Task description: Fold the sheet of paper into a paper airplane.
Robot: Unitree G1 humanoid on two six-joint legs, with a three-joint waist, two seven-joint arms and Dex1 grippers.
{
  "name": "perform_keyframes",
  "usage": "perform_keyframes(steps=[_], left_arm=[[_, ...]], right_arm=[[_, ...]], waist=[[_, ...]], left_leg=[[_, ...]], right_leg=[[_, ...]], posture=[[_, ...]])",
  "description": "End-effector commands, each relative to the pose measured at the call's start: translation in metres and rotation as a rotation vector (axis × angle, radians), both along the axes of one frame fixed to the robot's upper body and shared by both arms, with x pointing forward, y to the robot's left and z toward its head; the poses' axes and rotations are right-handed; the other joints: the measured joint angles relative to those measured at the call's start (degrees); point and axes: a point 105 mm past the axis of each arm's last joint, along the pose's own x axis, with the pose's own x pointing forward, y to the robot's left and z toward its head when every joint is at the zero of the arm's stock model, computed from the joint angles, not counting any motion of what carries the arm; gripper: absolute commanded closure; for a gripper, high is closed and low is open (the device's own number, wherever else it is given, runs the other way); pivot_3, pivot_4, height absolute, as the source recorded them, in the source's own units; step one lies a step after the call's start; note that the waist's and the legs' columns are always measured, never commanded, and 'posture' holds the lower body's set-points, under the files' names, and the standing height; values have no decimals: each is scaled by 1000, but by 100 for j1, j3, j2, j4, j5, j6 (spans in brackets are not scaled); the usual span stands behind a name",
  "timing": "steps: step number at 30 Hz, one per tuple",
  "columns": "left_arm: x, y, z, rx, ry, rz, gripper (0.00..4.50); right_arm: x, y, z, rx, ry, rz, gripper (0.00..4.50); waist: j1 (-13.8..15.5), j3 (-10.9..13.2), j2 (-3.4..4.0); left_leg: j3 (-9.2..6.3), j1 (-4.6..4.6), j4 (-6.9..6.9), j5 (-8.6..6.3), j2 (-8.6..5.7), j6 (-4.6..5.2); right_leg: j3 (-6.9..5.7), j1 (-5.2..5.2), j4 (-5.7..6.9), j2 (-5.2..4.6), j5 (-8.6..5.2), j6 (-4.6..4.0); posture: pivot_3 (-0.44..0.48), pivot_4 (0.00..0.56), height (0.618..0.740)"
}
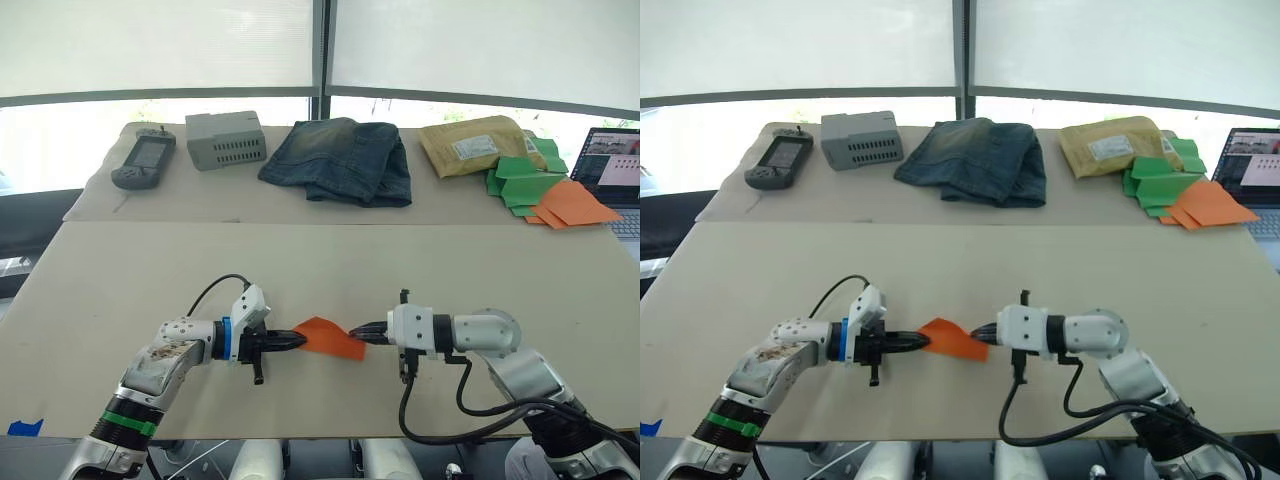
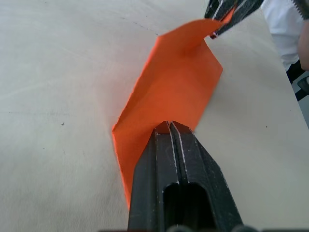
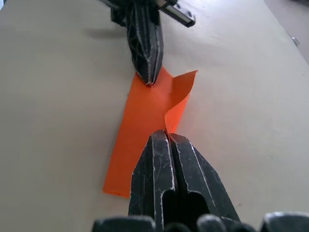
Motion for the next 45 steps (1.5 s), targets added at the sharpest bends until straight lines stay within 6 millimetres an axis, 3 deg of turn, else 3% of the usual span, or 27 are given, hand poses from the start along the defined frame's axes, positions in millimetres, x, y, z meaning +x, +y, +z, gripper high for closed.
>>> perform_keyframes(steps=[1, 13, 15, 20, 26, 31, 35, 38, 45], left_arm=[[-7, 6, -22, 62, 71, 15, 4500], [-5, 8, -20, 53, 77, 28, 4500], [-1, 8, -12, 9, 80, 40, 4500], [11, 5, 32, -246, 111, 87, 4500], [19, -6, 46, -319, 120, 84, 4500], [16, -15, 44, -312, 126, 45, 4500], [11, -15, 2, -40, 85, 0, 4500], [16, -8, -18, 42, 74, 30, 4500], [22, -17, -25, 47, 59, 25, 4500]], right_arm=[[-6, -2, -10, -37, -76, 37, 4473], [-11, -4, -37, -70, -103, 30, 4473], [-10, -5, -40, -77, -97, 22, 4473], [-10, -5, -44, -85, -87, 20, 4473], [-11, -5, -47, -90, -78, 13, 4473], [-11, -6, -48, -94, -76, 7, 4473], [-10, -8, -48, -98, -79, -5, 4473], [-10, -7, -45, -89, -89, -3, 4473], [-11, -9, -43, -102, -102, 6, 4473]], waist=[[1, 0, 0], [1, 0, 0], [-1, 0, 0], [-8, 5, -10], [-11, 8, -16], [-30, 8, -18], [-24, 8, -17], [-6, 0, -18], [27, -17, 4]], left_leg=[[0, 0, 0, 0, 0, 0], [-6, 8, 0, 0, 0, 0], [-6, 12, 0, 0, 1, 0], [-18, 12, 0, 0, 5, 0], [-19, 12, 0, 1, 3, 0], [-17, 12, 0, 0, 0, 0], [-14, 13, 0, 0, -2, 0], [-12, 15, 0, 1, 0, 0], [-21, 39, 0, 1, 0, 0]], right_leg=[[0, 0, 0, 0, -1, -1], [4, 8, 0, -3, -3, -3], [4, 11, 1, -2, -3, -3], [3, 8, 4, 0, -3, -3], [2, 11, 4, 2, -1, -1], [4, 10, 4, 4, 7, 13], [3, 11, 4, 6, -2, -4], [5, 14, 4, 4, -3, -5], [7, 32, 4, -2, -4, -6]], posture=[[0, 150, 722], [0, 150, 722], [0, 150, 722], [0, 150, 722], [0, 150, 722], [0, 150, 722], [0, 150, 722], [0, 150, 722], [0, 150, 722]])
